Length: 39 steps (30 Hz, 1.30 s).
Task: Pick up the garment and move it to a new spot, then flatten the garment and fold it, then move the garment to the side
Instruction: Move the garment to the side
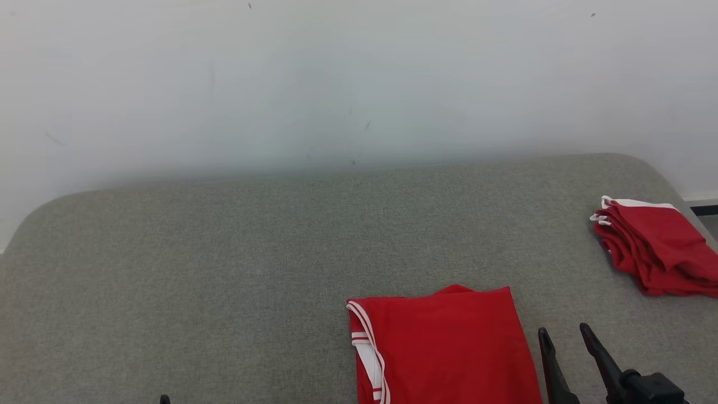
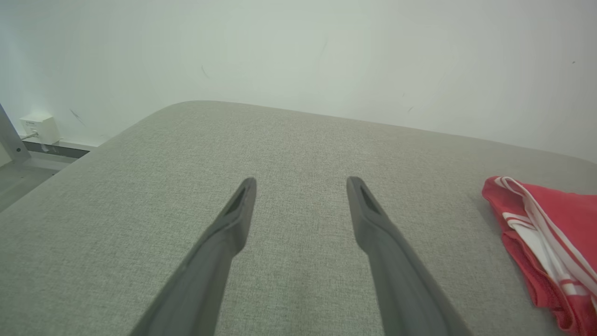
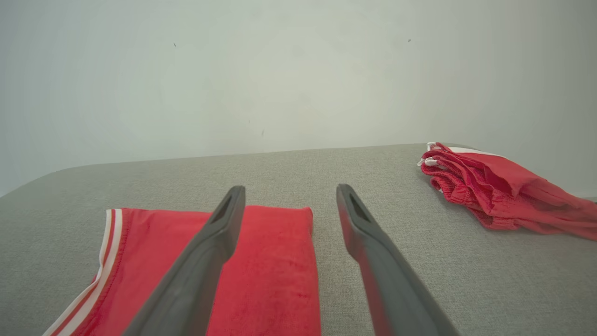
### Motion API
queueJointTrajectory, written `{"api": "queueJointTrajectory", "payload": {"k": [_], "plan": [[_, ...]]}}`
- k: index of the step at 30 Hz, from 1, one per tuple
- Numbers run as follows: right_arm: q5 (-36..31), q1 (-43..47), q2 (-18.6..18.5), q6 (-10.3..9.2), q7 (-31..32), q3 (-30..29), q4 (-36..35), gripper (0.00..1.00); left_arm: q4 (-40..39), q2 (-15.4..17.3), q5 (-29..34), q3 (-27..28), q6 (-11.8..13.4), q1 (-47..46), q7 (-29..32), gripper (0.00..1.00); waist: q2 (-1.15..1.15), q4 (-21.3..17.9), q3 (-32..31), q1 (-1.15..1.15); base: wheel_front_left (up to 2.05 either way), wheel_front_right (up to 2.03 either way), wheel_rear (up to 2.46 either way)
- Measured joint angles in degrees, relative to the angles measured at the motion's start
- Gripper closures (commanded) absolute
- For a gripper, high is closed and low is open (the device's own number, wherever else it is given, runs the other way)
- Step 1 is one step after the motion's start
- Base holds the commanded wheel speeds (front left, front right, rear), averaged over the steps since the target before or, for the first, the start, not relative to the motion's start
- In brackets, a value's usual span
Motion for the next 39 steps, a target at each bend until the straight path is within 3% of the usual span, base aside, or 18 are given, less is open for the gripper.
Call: {"api": "queueJointTrajectory", "payload": {"k": [4, 7, 19, 23, 32, 39], "plan": [[0.3, -0.5, -0.5, -0.01, 0.8, -0.3, 1.6, 0.0, 0.0, 0.0, -0.1, 0.0, 0.0, 0.0, 0.0, 0.0, 0.0, 0.1, 0.2, 0.0, 0.0, 0.0, 0.0], [0.5, -1.5, -0.9, 0.0, 5.4, -0.9, 2.6, 0.0, -0.1, 0.0, -0.2, 0.0, 0.0, 0.0, 0.0, 0.0, 0.0, 0.2, 0.4, 0.0, 0.0, 0.0, 0.0], [2.4, -5.5, -1.8, 0.0, 39.7, -4.1, -3.3, 0.0, -0.1, 0.0, -0.5, -1.9, 0.2, -0.1, 0.0, 0.0, 0.0, 2.1, 1.4, 0.01, 0.0, 0.0, 0.0], [2.4, -6.1, -1.6, 0.0, 47.4, -5.6, -4.8, 0.0, -0.2, 0.0, -0.5, -2.5, 0.2, -0.2, 0.0, 0.0, 0.0, 3.2, 2.1, 0.0, 0.0, 0.0, 0.0], [2.1, -6.9, -0.8, -0.01, 55.6, -9.0, -3.0, 0.0, -0.5, 0.0, -0.7, -3.5, 0.4, -0.6, 0.0, 0.0, 0.0, 5.4, 3.7, 0.0, 0.0, 0.0, 0.0], [1.0, -8.0, -0.5, -0.01, 57.3, -11.4, -2.6, 0.0, -0.5, 0.0, -0.8, -4.3, 0.4, -1.5, 0.0, 0.0, 0.0, 6.7, 5.9, 0.01, 0.0, 0.0, 0.0]]}}
